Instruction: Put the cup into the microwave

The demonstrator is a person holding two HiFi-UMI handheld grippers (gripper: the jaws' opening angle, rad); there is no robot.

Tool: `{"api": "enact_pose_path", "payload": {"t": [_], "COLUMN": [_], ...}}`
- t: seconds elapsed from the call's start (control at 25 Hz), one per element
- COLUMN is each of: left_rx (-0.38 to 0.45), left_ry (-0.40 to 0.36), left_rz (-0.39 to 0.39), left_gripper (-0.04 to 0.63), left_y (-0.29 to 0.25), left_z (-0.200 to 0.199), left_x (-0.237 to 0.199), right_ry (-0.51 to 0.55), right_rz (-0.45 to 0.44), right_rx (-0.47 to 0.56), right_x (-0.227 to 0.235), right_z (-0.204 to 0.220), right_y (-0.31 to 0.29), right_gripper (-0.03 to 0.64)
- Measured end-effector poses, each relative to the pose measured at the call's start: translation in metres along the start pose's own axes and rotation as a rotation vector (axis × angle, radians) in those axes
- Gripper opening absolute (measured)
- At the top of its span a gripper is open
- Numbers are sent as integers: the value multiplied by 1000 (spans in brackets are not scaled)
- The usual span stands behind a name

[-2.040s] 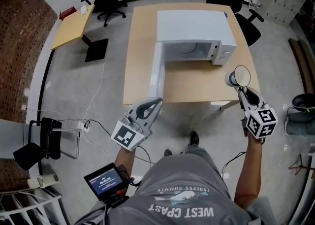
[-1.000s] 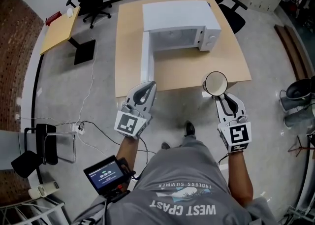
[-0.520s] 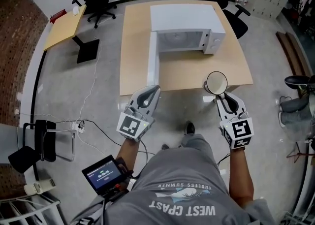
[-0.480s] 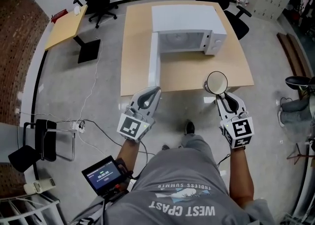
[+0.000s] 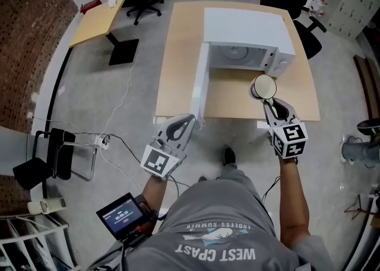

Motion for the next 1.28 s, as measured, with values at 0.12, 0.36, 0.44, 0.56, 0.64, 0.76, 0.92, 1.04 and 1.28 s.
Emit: {"api": "enact_pose_path", "payload": {"t": [0.12, 0.36, 0.44, 0.56, 0.64, 0.76, 0.92, 1.04, 1.28], "left_rx": [-7, -33, -45, -59, -71, -90, -119, -130, -156], "left_ry": [7, 14, 19, 31, 40, 52, 65, 76, 89], "left_rz": [-28, -65, -78, -96, -111, -139, -186, -222, -274], "left_gripper": [20, 20, 20, 20, 20, 20, 20, 20, 20], "left_y": [-6, -23, -28, -34, -36, -39, -44, -43, -51], "left_z": [1, 8, 10, 12, 14, 19, 23, 26, 36], "left_x": [-9, -15, -17, -18, -20, -25, -34, -40, -49], "right_ry": [-26, -93, -110, -133, -149, -164, -167, -162, -156], "right_rz": [-26, -70, -83, -107, -124, -146, -179, -203, -235], "right_rx": [-9, -48, -66, -97, -119, -144, -175, -202, -231], "right_x": [17, 53, 62, 72, 76, 82, 89, 88, 94], "right_z": [7, 30, 39, 53, 63, 76, 90, 99, 118], "right_y": [-34, -106, -130, -162, -182, -210, -244, -266, -303], "right_gripper": [71, 71, 71, 71, 71, 71, 71, 71, 71]}}
Point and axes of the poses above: the fingertips, and each gripper's own axes: y backward along the fingers, x to its right, z out of its underside, the point moved 2 cm from there along y, backward along the fingers, and after that the axes turned 11 degrees about y, right-handed, at the moved point
